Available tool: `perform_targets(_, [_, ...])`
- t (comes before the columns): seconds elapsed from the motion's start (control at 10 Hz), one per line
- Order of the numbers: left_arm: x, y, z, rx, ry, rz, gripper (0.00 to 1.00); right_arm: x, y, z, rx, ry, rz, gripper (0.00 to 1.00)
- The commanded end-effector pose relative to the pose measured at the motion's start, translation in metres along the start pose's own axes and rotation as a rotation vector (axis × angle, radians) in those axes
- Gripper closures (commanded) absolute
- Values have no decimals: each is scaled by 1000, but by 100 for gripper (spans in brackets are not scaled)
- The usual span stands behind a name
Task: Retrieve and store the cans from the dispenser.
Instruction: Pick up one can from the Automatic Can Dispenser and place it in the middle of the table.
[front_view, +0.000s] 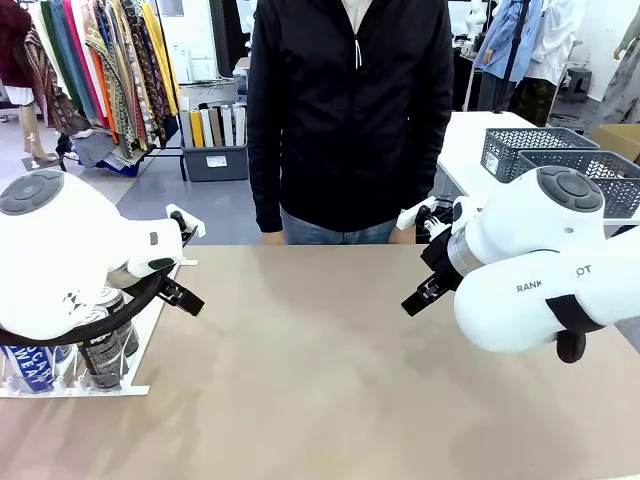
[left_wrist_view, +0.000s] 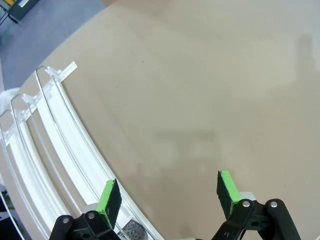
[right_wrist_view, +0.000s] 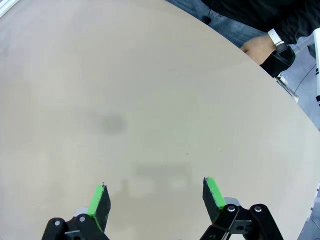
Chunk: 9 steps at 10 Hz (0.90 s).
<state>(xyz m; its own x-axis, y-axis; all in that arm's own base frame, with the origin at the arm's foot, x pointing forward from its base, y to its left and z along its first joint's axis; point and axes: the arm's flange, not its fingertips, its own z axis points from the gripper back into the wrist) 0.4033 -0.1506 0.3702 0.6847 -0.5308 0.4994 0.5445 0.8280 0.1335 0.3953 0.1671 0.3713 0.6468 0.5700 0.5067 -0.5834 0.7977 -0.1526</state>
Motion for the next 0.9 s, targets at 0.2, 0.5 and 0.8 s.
perform_targets(0.2, [0,0,0,0,0,-1,0,0,0,0,0,0,-1,0])
perform_targets(0.5, [0,0,0,0,0,-1,0,0,0,0,0,0,0,0])
perform_targets(0.8, [13,-13,42,-386,-4,-79,0,6,-5,33,388,102,-60,0])
